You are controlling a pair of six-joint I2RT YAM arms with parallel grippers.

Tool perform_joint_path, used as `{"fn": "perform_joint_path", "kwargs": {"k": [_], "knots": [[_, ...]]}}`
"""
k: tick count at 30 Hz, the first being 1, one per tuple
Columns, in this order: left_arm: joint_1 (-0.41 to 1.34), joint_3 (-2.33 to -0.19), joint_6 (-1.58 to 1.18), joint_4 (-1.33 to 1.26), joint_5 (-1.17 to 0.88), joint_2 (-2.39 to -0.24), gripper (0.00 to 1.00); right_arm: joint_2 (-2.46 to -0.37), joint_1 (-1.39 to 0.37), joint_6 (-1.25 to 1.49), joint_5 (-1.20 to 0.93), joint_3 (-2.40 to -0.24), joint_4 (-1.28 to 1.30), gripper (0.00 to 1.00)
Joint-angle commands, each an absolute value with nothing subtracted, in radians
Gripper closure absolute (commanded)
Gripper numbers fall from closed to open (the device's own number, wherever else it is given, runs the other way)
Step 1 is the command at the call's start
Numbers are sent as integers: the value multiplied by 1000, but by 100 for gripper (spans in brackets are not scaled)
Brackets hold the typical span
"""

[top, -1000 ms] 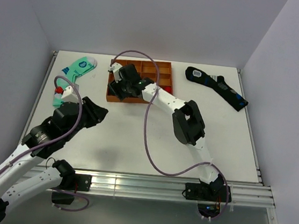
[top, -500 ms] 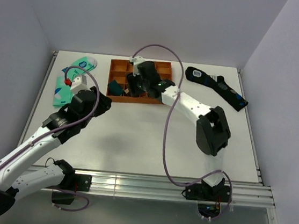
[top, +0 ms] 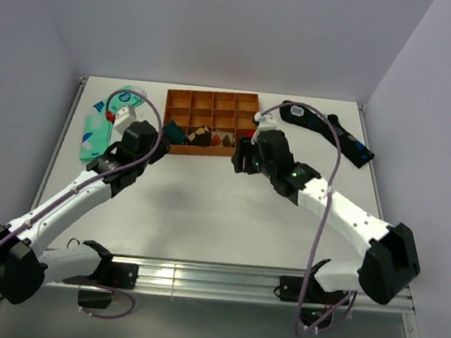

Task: Roll the socks
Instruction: Reset both arms

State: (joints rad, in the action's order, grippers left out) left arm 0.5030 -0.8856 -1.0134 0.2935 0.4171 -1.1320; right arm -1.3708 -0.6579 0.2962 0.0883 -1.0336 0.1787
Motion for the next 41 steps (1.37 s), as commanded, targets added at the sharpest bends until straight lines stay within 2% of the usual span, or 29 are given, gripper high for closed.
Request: {"fn": "perform_joint_path", "kwargs": {"k": [1, 7, 12, 17, 18, 19, 21, 41], "knots": [[497, -865, -983, 268, 416, -1073, 59, -1244, -653, 365, 129, -947, 166, 37], [495, -805, -876, 385, 342, -954, 59, -1049, -647, 397, 187, -829, 241, 35], [497, -753, -796, 425, 296, -819, 58, -980, -646, 406, 209, -822, 298, 33], [495, -759, -744, 457, 247, -799, 59, -942, -646, 414, 221, -830, 330, 31], [495, -755, -739, 448, 239, -790, 59, -937, -644, 417, 228, -830, 334, 25], [495, -746, -729, 436, 224, -784, 59, -933, -646, 417, 230, -827, 334, 7], [495, -741, -724, 426, 213, -776, 59, -910, -644, 425, 229, -816, 322, 0], [495, -813, -601, 526, 135, -712, 60, -841, -641, 453, 250, -784, 292, 0]]}}
